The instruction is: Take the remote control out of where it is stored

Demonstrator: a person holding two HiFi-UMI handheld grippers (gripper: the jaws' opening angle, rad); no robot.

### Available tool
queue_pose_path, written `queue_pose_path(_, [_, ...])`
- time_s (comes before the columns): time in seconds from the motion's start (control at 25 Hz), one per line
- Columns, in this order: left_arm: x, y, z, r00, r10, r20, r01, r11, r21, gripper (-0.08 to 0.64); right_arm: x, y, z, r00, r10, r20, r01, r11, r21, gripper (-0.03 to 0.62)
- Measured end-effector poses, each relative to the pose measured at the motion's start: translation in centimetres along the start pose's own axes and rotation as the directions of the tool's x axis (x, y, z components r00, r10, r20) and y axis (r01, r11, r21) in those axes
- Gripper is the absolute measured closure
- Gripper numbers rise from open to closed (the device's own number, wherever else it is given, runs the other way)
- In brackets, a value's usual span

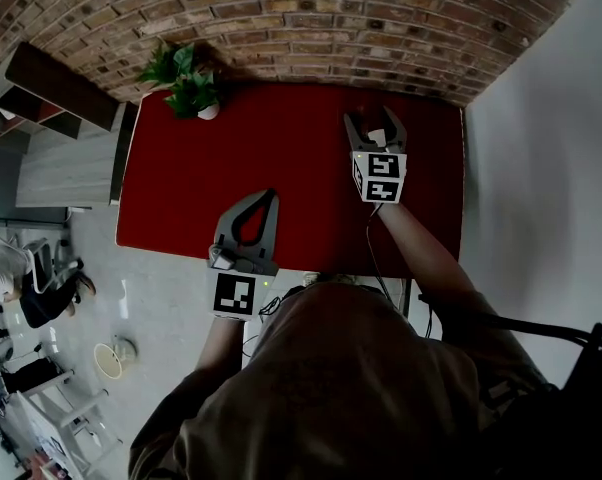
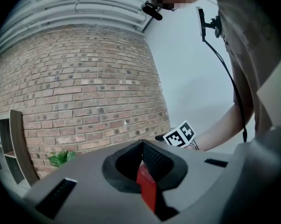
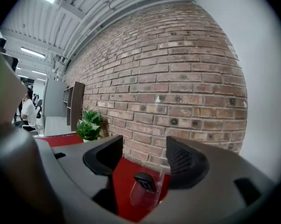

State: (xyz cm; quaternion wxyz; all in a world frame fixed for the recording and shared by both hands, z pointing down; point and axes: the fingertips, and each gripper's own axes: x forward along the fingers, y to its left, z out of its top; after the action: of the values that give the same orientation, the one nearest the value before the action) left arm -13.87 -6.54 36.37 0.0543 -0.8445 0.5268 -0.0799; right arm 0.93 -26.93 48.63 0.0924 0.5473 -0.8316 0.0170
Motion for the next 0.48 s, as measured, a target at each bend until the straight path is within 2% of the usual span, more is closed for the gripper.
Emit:
queue_pose_path(0.2, [0.0, 0.5, -0.5, 1.000, 0.008, -0.011, -0.008, 1.000, -0.008, 0.549, 2.4, -0.6, -4.9, 0.993, -0.053, -0.106, 0.055, 0.998, 0.019, 0.311])
queue_pose_path(0.48, [0.2, 1.8, -1.5, 0.999, 0.029, -0.034, -0.029, 0.999, -0.018, 0.549, 4.7, -0.8, -9.8, 0.975, -0.076, -0.209, 0.090, 0.994, 0.058, 0.307])
